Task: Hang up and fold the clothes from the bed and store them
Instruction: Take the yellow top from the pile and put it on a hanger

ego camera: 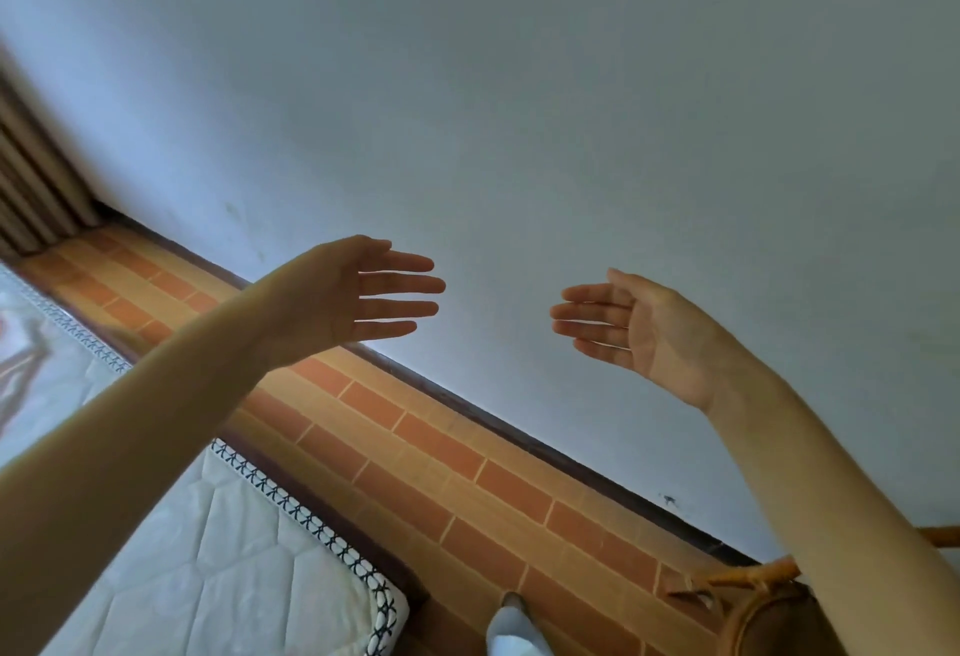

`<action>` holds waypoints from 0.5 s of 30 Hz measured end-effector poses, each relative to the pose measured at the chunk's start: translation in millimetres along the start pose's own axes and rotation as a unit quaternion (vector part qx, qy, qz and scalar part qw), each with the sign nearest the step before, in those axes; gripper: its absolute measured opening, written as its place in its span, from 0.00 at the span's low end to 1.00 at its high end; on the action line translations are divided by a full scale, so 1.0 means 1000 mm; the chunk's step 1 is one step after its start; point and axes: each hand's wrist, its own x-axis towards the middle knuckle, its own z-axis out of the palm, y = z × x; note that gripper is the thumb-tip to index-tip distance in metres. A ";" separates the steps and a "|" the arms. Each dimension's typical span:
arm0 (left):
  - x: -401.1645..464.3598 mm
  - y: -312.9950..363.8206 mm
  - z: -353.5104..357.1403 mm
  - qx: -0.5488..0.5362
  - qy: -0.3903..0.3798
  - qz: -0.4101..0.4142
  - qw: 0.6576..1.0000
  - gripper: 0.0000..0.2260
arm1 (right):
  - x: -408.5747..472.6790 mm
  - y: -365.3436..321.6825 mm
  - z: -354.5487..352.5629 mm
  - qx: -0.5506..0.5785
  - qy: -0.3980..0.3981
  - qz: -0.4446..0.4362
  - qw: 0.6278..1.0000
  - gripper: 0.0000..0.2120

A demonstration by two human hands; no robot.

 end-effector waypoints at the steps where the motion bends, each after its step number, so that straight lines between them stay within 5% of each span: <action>1: 0.012 0.005 0.001 -0.013 0.010 0.004 1.000 0.19 | 0.016 -0.006 -0.006 -0.007 -0.010 0.004 1.000 0.20; 10: 0.084 0.039 -0.001 -0.051 0.100 0.004 0.994 0.18 | 0.139 -0.059 -0.030 -0.024 -0.085 0.031 0.996 0.21; 15: 0.106 0.036 -0.014 -0.067 0.213 -0.023 0.975 0.19 | 0.204 -0.064 -0.011 -0.039 -0.149 0.065 0.986 0.22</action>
